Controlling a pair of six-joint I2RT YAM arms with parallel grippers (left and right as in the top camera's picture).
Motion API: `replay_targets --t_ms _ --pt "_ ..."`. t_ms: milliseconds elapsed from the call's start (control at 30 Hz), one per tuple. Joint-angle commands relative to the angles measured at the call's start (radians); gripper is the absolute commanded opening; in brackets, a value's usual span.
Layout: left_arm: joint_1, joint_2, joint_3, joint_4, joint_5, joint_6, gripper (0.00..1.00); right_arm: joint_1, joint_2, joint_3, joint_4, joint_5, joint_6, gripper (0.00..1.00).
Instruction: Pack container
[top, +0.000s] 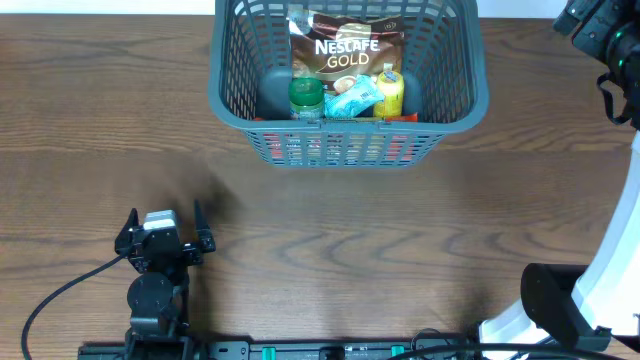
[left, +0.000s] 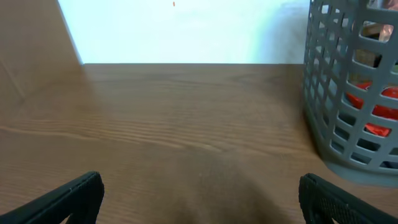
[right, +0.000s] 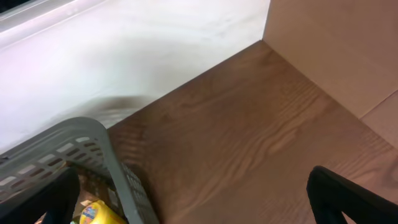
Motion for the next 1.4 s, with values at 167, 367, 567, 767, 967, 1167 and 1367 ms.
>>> replay_targets --t_ms 167,367,567,767,967,1167,1367 --pt "0.006 -0.010 -0.031 -0.011 0.010 0.025 0.98 -0.006 0.003 0.001 -0.002 0.010 0.014 0.99" --pt "0.006 -0.010 -0.031 -0.011 0.010 0.025 0.99 -0.006 0.003 0.001 -0.002 0.010 0.014 0.99" --pt "0.006 -0.010 -0.031 -0.011 0.010 0.025 0.98 -0.006 0.003 0.001 -0.002 0.010 0.014 0.99" --pt "0.006 -0.010 -0.031 -0.011 0.010 0.025 0.99 -0.006 0.003 0.001 -0.002 0.010 0.014 0.99" --pt "0.006 -0.010 -0.031 -0.011 0.010 0.025 0.98 -0.006 0.003 0.001 -0.002 0.010 0.014 0.99" --pt "0.006 -0.010 -0.031 -0.011 0.010 0.025 0.98 -0.006 -0.005 0.001 -0.003 0.010 0.014 0.99" --pt "0.006 -0.010 -0.031 -0.011 0.010 0.025 0.99 -0.005 -0.080 0.001 -0.006 0.010 0.014 0.99"
